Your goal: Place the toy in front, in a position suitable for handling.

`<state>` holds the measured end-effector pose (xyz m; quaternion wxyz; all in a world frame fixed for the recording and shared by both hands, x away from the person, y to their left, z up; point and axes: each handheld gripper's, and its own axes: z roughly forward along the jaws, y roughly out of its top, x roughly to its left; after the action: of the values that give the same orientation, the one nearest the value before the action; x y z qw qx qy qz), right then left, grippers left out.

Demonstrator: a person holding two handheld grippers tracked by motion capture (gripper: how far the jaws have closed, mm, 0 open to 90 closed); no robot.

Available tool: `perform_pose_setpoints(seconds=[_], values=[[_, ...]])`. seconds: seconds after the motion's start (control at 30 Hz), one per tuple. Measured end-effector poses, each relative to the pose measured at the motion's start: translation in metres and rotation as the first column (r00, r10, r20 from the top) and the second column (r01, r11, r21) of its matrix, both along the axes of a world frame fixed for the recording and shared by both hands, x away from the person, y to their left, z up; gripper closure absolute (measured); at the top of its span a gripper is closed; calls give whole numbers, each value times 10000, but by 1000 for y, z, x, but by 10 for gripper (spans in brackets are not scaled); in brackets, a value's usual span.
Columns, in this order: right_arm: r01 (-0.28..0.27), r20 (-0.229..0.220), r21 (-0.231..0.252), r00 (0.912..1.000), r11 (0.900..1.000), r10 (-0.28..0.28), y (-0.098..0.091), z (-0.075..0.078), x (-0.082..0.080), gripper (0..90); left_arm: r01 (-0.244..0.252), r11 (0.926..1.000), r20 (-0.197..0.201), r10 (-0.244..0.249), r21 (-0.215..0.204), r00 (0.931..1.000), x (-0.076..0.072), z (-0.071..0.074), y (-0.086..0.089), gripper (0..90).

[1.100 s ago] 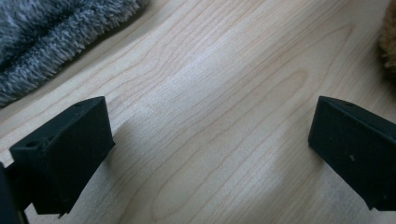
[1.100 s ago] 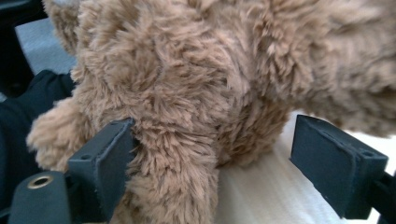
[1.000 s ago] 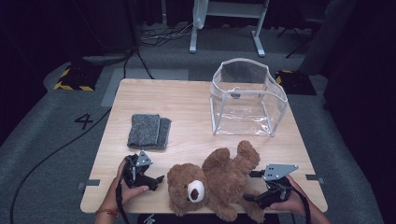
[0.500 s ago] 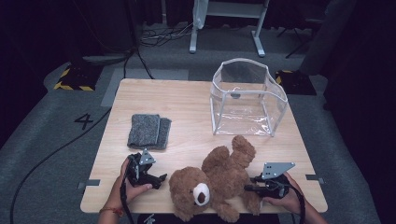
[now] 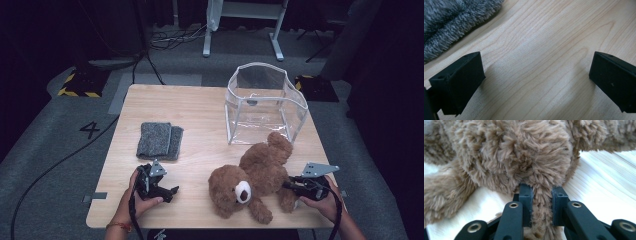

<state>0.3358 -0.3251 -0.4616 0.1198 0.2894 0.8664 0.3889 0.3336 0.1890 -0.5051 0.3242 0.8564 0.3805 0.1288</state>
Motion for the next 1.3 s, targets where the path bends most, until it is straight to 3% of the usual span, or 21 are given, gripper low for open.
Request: perform_pose_setpoints(seconds=[0.03,0.2,0.53,0.7,1.03,1.17,1.2,1.27,1.3], values=[[300,-94,45,9995,9995,-299,-13,-1,1,749,-4,10000,9,4,-10,10000,0,0,0,0],[932,-132,16,9956,9956,-932,-34,-1,2,745,-109,9999,-41,109,3,9999,0,0,-1,0],[1712,-63,-60,9852,9852,-1712,-56,-1,-2,731,-363,9993,-20,363,7,9993,11,0,-18,3],[2257,-223,39,9740,9742,-2255,-71,-2,-8,712,-1163,9932,-25,1163,-10,9932,20,0,-40,0],[2650,-194,104,9641,9642,-2648,-81,-4,-21,664,-976,9952,49,977,-24,9952,43,0,-71,4],[2699,6,-27,9629,9629,-2699,-78,-3,-24,636,-617,9980,123,619,-142,9980,56,1,-85,46],[2696,85,-35,9629,9630,-2696,-77,-3,-25,627,-248,9997,102,249,-84,9996,60,1,-89,46],[2706,145,28,9626,9627,-2707,-77,-5,-25,615,-85,9999,81,86,-120,9999,66,2,-94,59],[2727,142,49,9620,9621,-2727,-77,-5,-25,591,-59,9994,-35,57,-345,10000,73,4,-100,85]])
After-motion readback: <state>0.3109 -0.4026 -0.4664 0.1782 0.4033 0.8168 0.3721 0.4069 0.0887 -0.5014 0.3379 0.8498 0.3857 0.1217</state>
